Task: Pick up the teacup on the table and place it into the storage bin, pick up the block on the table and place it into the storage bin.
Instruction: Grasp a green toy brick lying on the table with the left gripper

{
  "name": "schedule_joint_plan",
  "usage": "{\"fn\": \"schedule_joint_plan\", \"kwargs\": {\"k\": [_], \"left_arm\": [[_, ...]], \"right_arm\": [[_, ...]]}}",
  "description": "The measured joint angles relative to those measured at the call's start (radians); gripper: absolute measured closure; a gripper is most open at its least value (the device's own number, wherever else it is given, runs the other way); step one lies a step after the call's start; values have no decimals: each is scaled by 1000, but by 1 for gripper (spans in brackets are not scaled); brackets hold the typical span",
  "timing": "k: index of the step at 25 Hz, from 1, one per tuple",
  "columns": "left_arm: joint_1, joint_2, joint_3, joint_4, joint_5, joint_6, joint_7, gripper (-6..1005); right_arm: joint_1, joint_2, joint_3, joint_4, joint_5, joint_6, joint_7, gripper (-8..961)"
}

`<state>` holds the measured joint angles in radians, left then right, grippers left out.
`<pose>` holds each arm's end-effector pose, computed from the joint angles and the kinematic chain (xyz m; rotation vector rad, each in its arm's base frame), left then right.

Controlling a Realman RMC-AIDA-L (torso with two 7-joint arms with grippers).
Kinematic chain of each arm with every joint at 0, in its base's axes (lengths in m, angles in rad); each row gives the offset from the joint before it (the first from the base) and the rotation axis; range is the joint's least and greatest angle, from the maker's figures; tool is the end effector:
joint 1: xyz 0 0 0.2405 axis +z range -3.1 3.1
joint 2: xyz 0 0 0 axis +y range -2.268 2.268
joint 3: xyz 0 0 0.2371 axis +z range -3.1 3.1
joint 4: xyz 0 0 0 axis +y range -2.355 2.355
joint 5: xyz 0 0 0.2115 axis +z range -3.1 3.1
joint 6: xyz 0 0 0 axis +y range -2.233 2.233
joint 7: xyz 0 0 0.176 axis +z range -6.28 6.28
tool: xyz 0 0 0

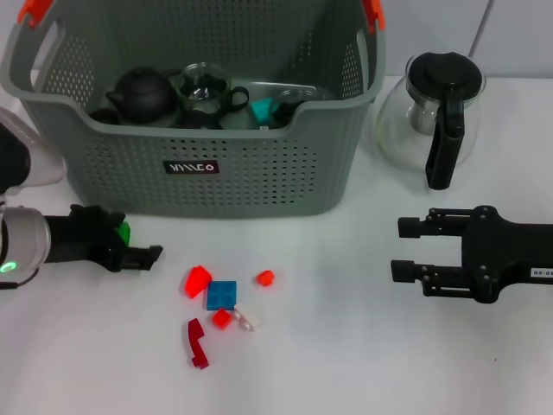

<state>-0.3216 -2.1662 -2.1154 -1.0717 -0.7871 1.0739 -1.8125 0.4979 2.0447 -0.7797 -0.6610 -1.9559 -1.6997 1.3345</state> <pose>-0.3059 0.3485 -0.0143 -2.4114 -0.7904 0.0673 0.2296 0.3071 -0.0147 -2.8803 0.5081 0.7521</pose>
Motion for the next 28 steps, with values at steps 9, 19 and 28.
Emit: {"fn": "schedule_joint_plan", "kwargs": {"k": [9, 19, 28], "left_arm": [[5, 0, -7, -70, 31, 237, -31, 147], [18, -3, -1, -149, 82, 299, -62, 154], [18, -6, 21, -165, 119, 290, -93, 192]], "right_arm": [[-5, -1, 2, 0, 0, -7, 0, 266], [-8, -2, 2, 0, 3, -7, -2, 265], [-14, -3, 4, 0, 5, -8, -2, 265]]}}
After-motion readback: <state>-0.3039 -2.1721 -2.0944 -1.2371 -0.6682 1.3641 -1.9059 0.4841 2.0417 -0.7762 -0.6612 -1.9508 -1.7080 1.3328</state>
